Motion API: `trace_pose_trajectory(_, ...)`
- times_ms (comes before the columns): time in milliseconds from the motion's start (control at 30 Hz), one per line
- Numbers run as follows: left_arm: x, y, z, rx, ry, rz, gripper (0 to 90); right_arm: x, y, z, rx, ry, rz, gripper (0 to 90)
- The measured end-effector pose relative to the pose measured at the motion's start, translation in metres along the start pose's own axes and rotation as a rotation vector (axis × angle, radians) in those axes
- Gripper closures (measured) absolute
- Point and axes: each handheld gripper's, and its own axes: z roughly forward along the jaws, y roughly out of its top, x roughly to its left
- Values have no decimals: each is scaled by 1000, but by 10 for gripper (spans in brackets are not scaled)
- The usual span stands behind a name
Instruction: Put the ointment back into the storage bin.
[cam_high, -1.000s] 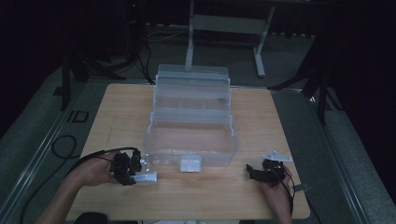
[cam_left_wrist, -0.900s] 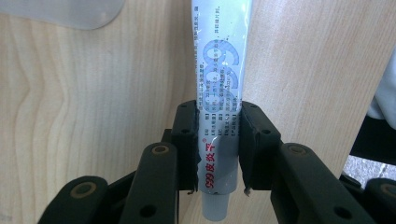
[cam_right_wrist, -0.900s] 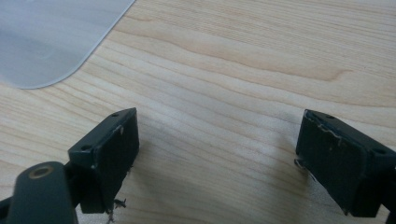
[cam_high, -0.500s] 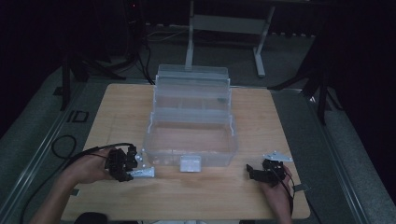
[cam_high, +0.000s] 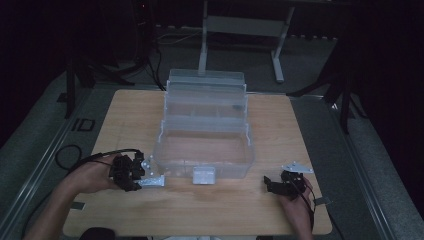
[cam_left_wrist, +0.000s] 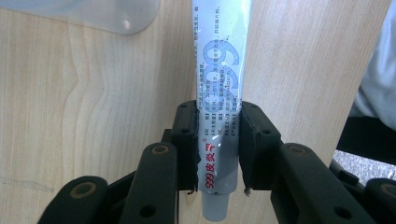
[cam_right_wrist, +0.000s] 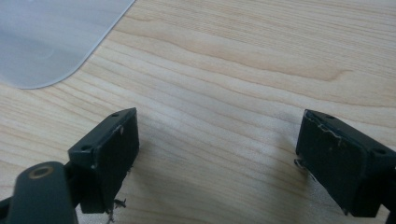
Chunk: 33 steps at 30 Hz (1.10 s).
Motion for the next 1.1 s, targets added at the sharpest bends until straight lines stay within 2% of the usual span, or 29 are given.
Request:
trace_pose_trajectory(333,1,-4,-14,-25,3,0,706,0,0,0,0,0,0,130)
trace_pose_trajectory(733,5,-5,-34,-51,25,0,707,0,0,0,0,0,-1,130)
trace_pose_trajectory(1100,7,-3,-43,-52,24,14,706,0,0,0,0,0,0,130)
